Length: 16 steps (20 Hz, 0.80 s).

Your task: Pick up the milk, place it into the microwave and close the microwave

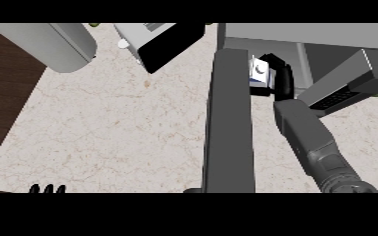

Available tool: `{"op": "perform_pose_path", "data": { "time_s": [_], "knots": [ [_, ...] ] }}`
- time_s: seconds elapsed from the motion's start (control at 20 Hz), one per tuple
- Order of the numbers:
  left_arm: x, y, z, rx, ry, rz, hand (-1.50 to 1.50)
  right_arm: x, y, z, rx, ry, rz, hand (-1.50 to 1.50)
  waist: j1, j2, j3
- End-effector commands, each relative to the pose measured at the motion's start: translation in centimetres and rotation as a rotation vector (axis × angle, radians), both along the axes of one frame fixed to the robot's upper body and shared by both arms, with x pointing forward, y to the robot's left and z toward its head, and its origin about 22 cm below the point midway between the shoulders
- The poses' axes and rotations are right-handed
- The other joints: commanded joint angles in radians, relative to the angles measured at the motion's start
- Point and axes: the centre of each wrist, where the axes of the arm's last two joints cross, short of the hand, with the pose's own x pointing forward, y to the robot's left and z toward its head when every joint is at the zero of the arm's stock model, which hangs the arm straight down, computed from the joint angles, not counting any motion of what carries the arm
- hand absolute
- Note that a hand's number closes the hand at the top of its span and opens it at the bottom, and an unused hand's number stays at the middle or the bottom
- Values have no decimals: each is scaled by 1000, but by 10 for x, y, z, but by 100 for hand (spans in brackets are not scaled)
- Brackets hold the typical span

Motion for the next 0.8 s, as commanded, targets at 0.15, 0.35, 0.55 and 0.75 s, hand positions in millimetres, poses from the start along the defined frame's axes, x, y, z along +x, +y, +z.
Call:
{"op": "perform_pose_path", "data": {
  "time_s": [0.15,0.35,0.55,0.75],
  "knots": [
    [2,5,1,-3,-5,-17,-150,5,-7,6,-164,-78,-47,150,17,8,1],
    [5,10,-2,6,-7,-27,-150,18,-8,26,-126,-113,-80,150,30,16,2],
    [5,10,-9,-11,4,-19,-150,25,-1,36,-50,-194,-87,150,29,16,2],
    [8,12,-6,-4,-1,-26,-150,31,-8,47,-180,-223,-170,150,42,20,0]
  ]
}}
